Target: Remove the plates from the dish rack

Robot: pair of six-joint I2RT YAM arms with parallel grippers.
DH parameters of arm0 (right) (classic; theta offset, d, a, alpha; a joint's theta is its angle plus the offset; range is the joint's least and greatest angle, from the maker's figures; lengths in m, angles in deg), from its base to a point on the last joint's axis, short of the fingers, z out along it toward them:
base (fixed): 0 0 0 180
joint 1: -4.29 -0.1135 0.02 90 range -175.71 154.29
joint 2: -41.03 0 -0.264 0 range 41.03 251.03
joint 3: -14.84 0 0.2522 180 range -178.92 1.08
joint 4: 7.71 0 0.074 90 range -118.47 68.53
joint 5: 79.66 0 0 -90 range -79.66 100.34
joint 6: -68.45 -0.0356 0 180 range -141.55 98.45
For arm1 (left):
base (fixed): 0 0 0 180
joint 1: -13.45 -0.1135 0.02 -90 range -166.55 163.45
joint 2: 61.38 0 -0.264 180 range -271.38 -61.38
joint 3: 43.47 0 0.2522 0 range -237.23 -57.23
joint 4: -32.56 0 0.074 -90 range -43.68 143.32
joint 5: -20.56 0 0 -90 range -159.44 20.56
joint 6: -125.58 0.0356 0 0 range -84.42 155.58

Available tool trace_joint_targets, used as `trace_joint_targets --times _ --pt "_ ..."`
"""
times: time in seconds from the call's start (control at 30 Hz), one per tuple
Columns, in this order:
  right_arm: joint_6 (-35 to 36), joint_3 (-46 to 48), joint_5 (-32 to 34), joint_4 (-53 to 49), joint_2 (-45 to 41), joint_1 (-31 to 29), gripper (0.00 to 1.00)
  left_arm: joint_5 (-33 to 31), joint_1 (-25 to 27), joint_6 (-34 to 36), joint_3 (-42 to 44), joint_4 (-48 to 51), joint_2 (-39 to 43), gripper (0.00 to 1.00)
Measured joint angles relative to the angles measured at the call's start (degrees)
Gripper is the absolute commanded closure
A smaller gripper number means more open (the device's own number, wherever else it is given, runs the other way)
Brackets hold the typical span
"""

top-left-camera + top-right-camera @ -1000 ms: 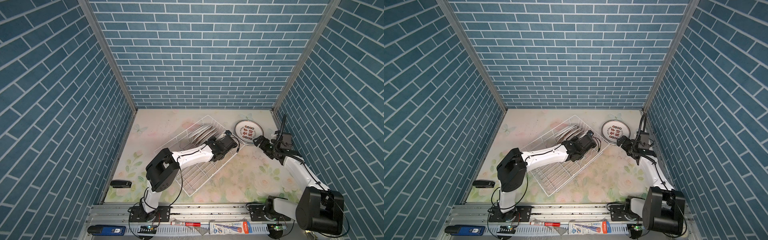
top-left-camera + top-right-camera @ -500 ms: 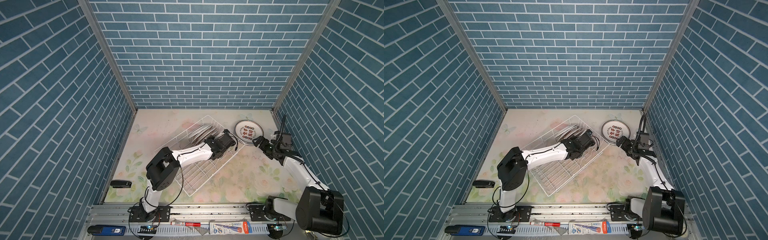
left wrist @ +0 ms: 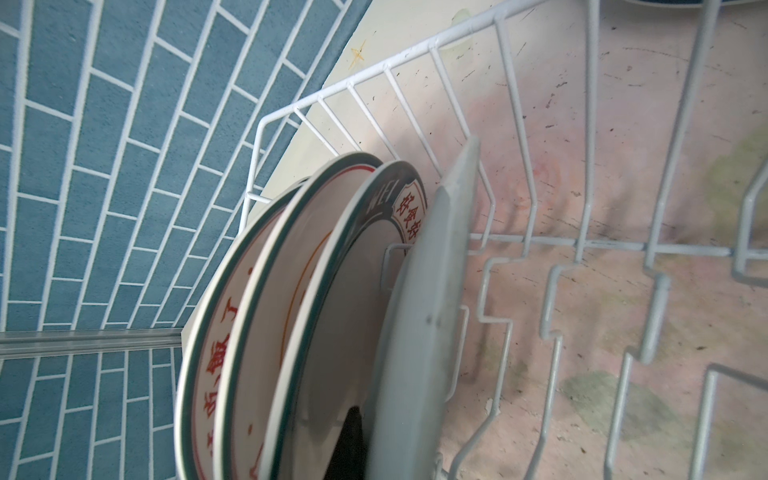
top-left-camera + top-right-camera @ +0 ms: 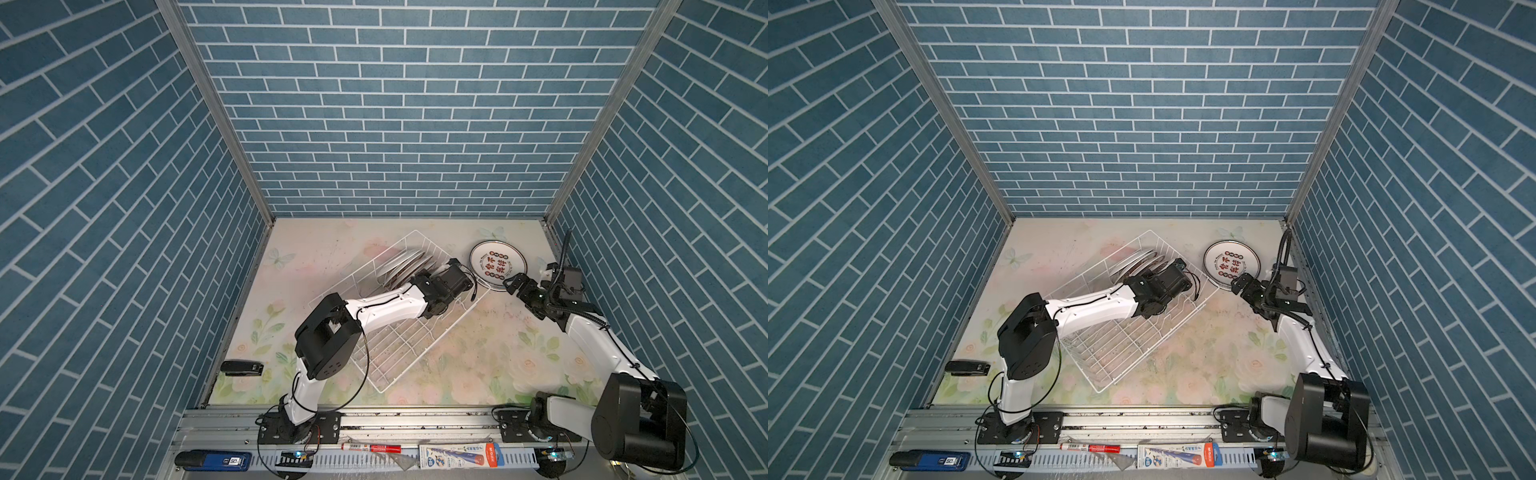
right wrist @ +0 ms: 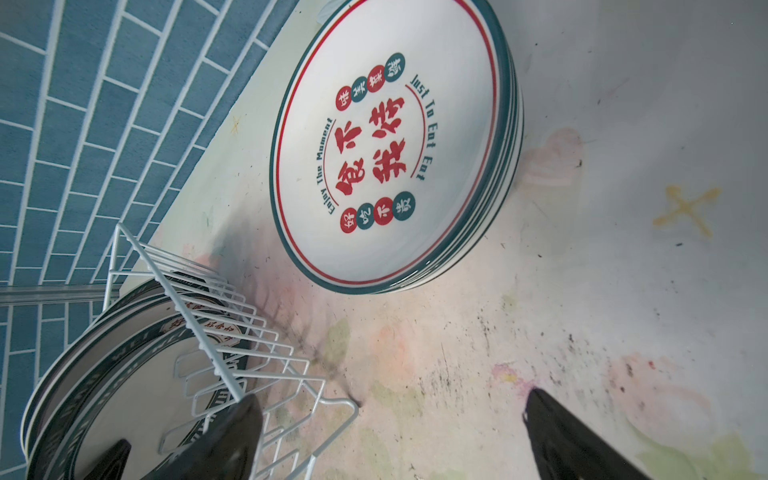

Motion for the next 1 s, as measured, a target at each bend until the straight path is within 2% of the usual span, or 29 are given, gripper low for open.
trace_joint_targets --times 0.43,1.0 --pt "0.0 0.3 -1.5 1.0 0.0 0.0 0.01 -0.8 1.5 0.6 0.2 1.1 1.6 1.0" --pt "0.0 0.4 -2.5 1.4 -0.4 0.0 0.01 -8.4 8.3 2.1 -0.5 5.2 6.8 1.0"
